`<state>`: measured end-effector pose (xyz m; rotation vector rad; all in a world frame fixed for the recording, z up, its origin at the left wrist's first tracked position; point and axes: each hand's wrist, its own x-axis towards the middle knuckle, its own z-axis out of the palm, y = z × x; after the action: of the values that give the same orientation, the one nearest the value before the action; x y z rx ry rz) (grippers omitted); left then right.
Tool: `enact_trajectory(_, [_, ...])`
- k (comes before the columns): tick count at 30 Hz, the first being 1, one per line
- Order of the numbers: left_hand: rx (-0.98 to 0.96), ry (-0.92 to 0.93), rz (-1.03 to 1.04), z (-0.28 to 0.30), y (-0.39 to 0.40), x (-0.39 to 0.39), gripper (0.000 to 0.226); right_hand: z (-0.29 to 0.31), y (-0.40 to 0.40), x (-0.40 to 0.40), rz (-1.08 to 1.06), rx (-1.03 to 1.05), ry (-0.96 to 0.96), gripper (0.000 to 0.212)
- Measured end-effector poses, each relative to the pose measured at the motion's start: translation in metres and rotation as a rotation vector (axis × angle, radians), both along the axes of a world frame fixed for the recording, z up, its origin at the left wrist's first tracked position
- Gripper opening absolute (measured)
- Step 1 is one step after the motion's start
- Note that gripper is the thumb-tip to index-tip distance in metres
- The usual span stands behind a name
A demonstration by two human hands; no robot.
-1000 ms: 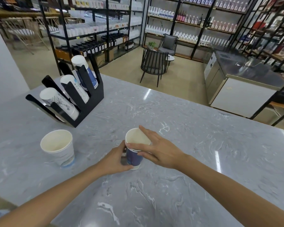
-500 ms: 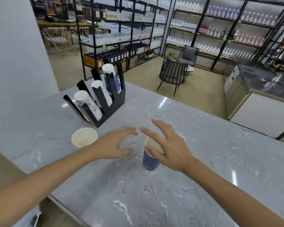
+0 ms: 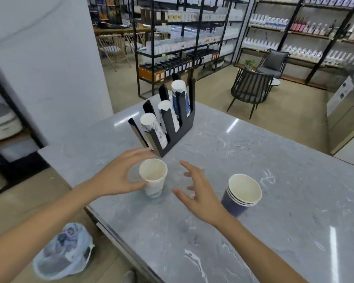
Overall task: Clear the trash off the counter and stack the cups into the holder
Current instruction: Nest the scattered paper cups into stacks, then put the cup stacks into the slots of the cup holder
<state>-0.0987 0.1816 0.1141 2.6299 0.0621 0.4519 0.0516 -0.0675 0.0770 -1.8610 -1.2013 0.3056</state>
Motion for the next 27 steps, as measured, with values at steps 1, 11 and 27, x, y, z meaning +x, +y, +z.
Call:
enact_trajectory(1, [-0.016,-0.006,0.013,-0.005,0.004,-0.004,0.067,-0.010,0.008,-0.003,-0.021,-0.011,0.039,0.073])
enact_trajectory(11, [0.017,0.050,-0.072,-0.050,0.031,-0.004,0.045,-0.092,0.064,-0.020,-0.167,-0.091,0.420,0.101])
enact_trajectory(27, [0.083,-0.163,-0.263,-0.051,0.059,0.025,0.038,-0.092,0.096,-0.013,-0.287,0.020,0.362,0.071])
